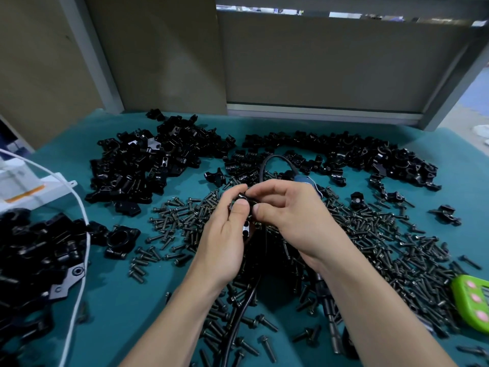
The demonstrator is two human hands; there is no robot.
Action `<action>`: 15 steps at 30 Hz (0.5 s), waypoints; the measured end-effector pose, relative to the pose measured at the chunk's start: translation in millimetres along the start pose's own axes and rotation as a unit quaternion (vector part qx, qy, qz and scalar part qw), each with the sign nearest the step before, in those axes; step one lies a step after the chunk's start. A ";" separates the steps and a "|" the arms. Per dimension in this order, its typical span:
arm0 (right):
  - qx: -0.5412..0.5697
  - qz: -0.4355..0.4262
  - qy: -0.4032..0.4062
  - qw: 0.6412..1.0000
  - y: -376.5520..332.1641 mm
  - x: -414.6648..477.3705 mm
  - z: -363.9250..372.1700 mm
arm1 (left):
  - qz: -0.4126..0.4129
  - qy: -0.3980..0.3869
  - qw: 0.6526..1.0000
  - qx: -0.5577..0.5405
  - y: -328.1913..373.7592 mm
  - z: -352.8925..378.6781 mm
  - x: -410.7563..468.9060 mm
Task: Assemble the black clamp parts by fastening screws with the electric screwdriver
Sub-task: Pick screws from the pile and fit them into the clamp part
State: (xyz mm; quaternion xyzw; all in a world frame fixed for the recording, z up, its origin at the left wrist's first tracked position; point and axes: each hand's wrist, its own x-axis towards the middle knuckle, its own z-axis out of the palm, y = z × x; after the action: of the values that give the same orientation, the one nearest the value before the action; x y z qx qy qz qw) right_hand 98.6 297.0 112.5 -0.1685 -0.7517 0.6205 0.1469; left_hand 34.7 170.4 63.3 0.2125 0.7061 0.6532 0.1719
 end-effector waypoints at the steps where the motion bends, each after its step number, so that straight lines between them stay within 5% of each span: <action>1: -0.001 -0.002 -0.006 1.000 0.4 0.4 -1.5 | -0.001 -0.014 1.000 0.007 1.8 -1.5 -1.3; 15: 0.096 0.004 -0.062 0.993 1.3 2.1 -13.6 | 0.029 -0.076 0.996 0.037 2.9 -7.9 -2.8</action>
State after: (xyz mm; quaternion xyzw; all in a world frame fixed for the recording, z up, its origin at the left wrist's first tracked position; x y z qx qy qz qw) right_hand 102.6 310.2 113.8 -0.1179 -0.6958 0.6995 0.1129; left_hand 33.1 162.4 66.8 0.2877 0.7087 0.6131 0.1980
